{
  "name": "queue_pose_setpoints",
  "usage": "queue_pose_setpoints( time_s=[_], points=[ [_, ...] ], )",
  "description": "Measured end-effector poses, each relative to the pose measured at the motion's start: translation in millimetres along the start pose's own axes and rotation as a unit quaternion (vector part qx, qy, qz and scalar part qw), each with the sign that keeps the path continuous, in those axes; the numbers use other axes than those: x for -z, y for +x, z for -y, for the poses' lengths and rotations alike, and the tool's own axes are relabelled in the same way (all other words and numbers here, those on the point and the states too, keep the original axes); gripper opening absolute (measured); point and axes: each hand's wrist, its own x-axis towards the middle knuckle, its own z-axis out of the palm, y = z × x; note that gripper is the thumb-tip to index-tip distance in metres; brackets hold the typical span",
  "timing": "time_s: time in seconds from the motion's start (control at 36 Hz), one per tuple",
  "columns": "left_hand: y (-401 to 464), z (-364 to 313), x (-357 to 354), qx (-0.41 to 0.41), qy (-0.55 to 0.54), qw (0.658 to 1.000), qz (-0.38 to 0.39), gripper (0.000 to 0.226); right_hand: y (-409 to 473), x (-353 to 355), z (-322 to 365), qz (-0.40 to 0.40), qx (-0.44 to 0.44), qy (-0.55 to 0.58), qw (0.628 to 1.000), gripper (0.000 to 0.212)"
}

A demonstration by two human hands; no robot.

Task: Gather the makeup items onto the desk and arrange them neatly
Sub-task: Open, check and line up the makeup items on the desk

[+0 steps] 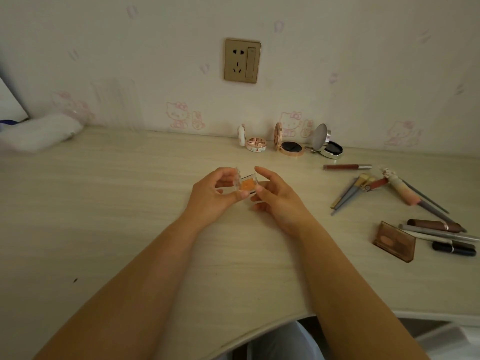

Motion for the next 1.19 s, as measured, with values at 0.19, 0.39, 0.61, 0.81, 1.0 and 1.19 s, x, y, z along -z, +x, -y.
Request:
queue_pose_setpoints(
  time_s=[0.19, 0.39, 0.61, 0.81, 1.0, 1.19],
  points=[
    [-1, -1, 1, -0.002, 0.005, 1.0, 0.017, 0.043, 5, 9, -4, 0.045, -0.041, 0.068, 0.996, 0.035],
    [1, 1, 5, 0.004, -0.01, 0.999, 0.034, 0.042, 3, 15, -1, 0.031, -0.037, -0.037, 0.998, 0.034],
    [1, 0, 11, 0.018, -0.085, 0.993, 0.079, 0.039, -2, 17, 3, -0.012, 0.015, -0.176, 0.984, 0.038],
    [7, 7, 22, 0.028, -0.035, 0.99, 0.137, 0.034, 2, 15, -2, -0.023, 0.037, -0.281, 0.959, 0.041],
    [19, 11, 19, 0.003, 0.101, 0.985, 0.139, 0.041, 12, 22, -6, 0.002, 0.033, -0.437, 0.899, 0.045],
    [38, 16, 17, 0.009, 0.143, 0.98, 0.138, 0.042, 29, 26, -7, 0.001, 0.005, -0.49, 0.872, 0.046]
  ],
)
